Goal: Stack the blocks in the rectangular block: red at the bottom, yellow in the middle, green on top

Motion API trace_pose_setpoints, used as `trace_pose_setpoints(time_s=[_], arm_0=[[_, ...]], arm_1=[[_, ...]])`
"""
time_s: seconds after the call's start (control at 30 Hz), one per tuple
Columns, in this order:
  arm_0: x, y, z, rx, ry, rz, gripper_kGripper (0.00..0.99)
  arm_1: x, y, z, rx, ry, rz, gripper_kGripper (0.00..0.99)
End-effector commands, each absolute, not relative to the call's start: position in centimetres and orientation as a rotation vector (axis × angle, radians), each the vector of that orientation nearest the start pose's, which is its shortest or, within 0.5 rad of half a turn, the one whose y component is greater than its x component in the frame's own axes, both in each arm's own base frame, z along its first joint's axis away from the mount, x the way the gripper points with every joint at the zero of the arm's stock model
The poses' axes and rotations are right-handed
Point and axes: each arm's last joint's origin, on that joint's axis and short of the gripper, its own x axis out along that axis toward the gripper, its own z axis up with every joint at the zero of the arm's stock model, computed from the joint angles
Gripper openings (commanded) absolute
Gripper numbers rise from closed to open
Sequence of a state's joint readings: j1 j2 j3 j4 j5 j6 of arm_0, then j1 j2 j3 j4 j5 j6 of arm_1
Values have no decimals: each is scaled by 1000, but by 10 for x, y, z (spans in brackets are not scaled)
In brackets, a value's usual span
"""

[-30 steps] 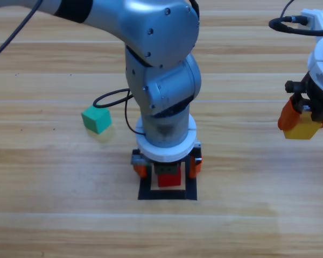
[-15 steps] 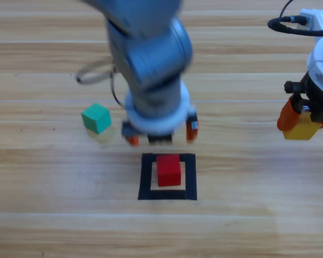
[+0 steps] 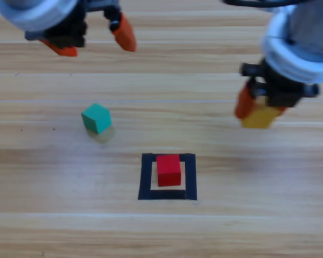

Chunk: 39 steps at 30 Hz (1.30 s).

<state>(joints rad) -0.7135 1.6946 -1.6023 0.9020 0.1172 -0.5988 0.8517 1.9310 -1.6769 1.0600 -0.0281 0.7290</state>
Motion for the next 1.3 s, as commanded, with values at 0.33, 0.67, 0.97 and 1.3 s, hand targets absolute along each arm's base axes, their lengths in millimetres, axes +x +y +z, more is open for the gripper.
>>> trace_pose_setpoints(time_s=[0.33,0.67,0.97,1.3], arm_0=[[265,-129,385,-167,1047,-229,990],[263,-127,365,-134,1088,-204,990],[262,-126,349,-155,1099,-199,990],[262,-127,330,-168,1114,-196,990]], arm_1=[[253,408,242,-169,1487,229,29],[263,425,215,-184,1508,219,29],[263,431,210,-187,1508,225,28],[261,438,198,-199,1525,229,28]])
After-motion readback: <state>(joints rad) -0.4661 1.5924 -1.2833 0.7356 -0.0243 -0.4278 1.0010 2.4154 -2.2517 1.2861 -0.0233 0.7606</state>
